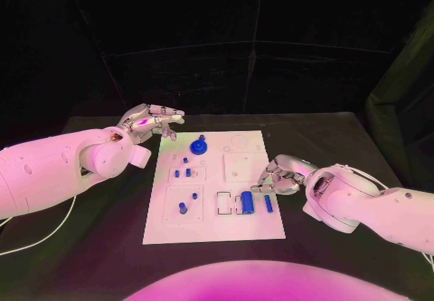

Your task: Assemble the parts on the task board

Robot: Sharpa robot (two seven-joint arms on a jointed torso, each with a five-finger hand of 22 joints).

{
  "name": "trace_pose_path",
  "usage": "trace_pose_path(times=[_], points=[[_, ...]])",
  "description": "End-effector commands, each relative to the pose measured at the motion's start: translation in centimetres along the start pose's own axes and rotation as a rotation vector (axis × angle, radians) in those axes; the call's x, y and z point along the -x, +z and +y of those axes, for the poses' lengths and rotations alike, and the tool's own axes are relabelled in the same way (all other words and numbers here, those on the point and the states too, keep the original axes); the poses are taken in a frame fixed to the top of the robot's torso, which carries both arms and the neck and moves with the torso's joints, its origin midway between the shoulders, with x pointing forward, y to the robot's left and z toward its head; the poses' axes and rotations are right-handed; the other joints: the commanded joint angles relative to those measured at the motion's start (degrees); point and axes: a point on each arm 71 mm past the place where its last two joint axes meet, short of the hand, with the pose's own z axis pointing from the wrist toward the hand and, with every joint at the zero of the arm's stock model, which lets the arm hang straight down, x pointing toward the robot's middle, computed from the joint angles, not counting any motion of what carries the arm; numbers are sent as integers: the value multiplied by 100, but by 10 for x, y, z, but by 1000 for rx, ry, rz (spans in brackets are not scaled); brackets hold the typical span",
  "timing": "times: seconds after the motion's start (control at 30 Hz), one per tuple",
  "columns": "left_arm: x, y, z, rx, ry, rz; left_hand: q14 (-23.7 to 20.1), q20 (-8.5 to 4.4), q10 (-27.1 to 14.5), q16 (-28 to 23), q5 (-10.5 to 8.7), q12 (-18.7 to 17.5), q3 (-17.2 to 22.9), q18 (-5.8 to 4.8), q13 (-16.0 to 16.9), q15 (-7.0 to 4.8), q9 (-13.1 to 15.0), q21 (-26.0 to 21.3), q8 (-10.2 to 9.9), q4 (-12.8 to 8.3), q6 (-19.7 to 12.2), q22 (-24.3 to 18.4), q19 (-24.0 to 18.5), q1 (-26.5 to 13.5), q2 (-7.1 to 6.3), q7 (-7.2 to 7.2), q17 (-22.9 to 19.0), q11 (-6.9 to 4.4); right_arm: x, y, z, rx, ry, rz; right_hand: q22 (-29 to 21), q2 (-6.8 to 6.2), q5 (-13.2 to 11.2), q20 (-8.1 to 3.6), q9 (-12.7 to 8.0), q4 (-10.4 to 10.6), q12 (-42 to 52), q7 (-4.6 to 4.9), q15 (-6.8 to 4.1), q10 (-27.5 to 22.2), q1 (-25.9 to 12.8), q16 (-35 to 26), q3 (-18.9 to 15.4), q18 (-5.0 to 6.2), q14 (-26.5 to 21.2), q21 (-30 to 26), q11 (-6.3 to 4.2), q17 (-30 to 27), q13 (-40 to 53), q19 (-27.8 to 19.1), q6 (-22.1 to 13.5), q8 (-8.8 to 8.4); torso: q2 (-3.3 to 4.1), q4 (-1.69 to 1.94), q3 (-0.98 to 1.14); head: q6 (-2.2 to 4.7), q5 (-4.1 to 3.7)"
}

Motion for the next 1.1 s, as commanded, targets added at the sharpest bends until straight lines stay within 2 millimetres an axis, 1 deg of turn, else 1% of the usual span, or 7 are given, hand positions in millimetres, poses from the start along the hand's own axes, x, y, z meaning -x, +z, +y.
trace_pose_path(times=[0.03,0.2,0.4,0.6,0.83,1.0,1.1], points=[[-2,0,-1,-9,-6,8,-47,16,-45,0,37,23,7,72,-9,8,-7,-22,37,-25,-47,-5,26,6,12,-7,0,8,-6,2,-2,-79,-59,26,3,43,-34,-3,34,76,16,10,-13,-47,-3,26,-114,-58,204,23,13,9,31,-6,-59,51,10,0,-1,-12,9],[-3,1,-1,-9,-8,14,-47,16,-45,1,37,24,6,72,-9,8,-6,-22,38,-24,-47,-5,26,4,12,-8,-1,8,-21,6,8,-71,-58,63,1,72,-20,0,84,200,15,12,-11,-61,69,33,-236,-57,204,23,16,24,83,-16,-106,116,15,-4,-5,-17,9],[-4,1,-1,-9,-8,16,-47,16,-45,2,37,26,6,72,-9,8,-6,-23,39,-23,-47,-6,27,2,11,-8,-1,8,-34,8,11,-104,-70,116,4,81,36,3,133,309,-8,13,-9,-84,122,43,-349,-57,206,26,18,43,103,-23,-150,181,18,2,1,-40,64],[-4,1,-1,-7,-9,19,-47,16,-45,2,37,26,6,72,-9,8,-6,-23,39,-23,-47,-6,27,2,11,-8,-1,8,-38,8,9,-152,-88,129,15,92,85,2,196,356,-30,0,-13,-99,124,50,-445,-57,207,31,10,58,118,-25,-142,267,16,-2,-4,-71,81],[-4,1,-1,-5,-9,20,-47,16,-45,2,37,26,6,72,-9,8,-6,-23,39,-23,-47,-6,27,2,11,-8,-1,8,-41,10,11,-160,-128,128,3,97,27,0,240,358,-64,-7,-17,-118,104,36,-510,-55,201,26,4,42,108,-35,-151,318,17,-8,-1,-73,99],[-4,1,-1,-2,-10,21,-47,16,-45,2,37,26,6,72,-9,8,-6,-23,39,-23,-47,-6,27,2,11,-8,-1,8,-43,11,11,-160,-158,114,-33,109,22,-2,285,329,-114,-6,-17,-149,218,8,-535,-48,190,8,4,11,85,-58,-189,362,13,-7,-7,-78,95],[-3,1,-1,-1,-10,20,-47,16,-45,2,37,26,6,72,-9,8,-6,-23,39,-23,-47,-6,27,2,11,-8,-1,8,-42,10,11,-157,-185,95,-42,89,11,-1,302,330,-140,-4,-16,-164,243,-2,-561,-47,186,2,6,1,70,-65,-209,378,14,-13,-3,-75,96]])
